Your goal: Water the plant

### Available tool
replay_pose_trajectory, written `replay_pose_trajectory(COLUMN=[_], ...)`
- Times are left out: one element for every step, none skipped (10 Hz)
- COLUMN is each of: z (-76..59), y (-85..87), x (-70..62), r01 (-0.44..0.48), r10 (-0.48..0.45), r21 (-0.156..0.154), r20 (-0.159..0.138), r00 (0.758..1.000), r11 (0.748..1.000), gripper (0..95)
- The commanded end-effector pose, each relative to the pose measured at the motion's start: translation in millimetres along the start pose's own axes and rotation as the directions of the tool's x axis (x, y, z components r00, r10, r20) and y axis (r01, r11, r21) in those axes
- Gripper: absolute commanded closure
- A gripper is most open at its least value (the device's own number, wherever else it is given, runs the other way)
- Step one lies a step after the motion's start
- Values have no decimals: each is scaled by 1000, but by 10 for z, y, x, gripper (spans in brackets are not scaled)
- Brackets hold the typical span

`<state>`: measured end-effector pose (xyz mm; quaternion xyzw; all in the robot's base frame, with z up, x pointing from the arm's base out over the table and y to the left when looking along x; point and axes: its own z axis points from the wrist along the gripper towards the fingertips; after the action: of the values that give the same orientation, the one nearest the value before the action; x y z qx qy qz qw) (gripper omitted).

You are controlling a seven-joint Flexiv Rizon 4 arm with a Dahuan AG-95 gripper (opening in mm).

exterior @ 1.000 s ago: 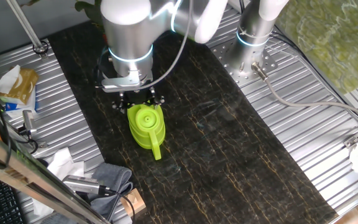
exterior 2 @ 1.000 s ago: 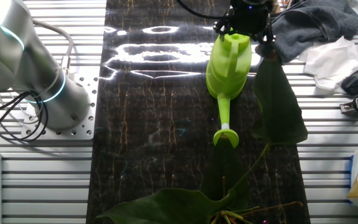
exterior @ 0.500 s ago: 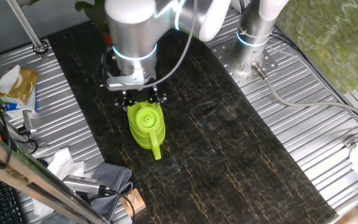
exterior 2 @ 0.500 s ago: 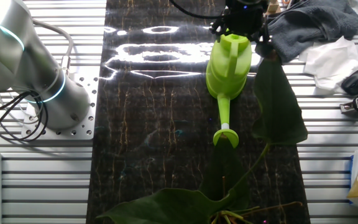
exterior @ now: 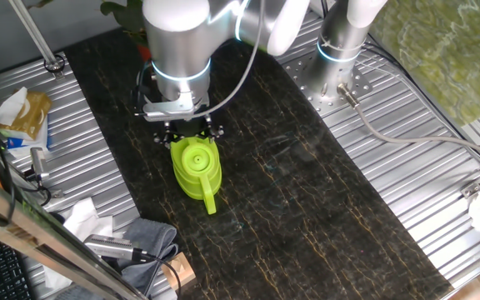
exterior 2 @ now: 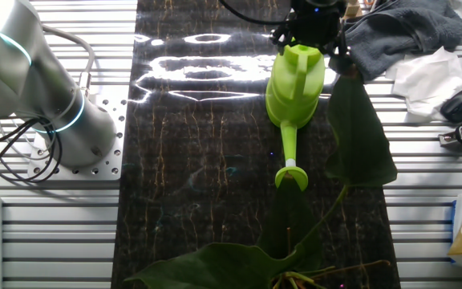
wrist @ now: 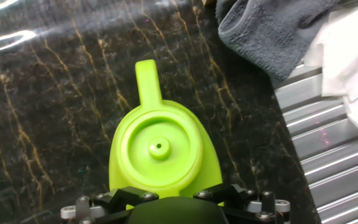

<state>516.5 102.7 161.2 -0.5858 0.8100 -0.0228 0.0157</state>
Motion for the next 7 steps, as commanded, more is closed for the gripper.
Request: replay_pose_trajectory(z=[23,46,70,83,92,104,108], y=[-13,-6,10,20,27,32,34], x=[1,13,33,45,53,60,62], r01=[2,3,1,-3,-6,-7,-9], r10=[-2,-3,-1,3,6,7,9], r21=[-1,-1,0,0,0,0,0], r20=[5,7,12,14,17,21,21], r00=[1000,1000,1000,1000,1000,1000,1000], r11=[1000,1000,1000,1000,1000,1000,1000], gripper=[0,0,0,0,0,190,190])
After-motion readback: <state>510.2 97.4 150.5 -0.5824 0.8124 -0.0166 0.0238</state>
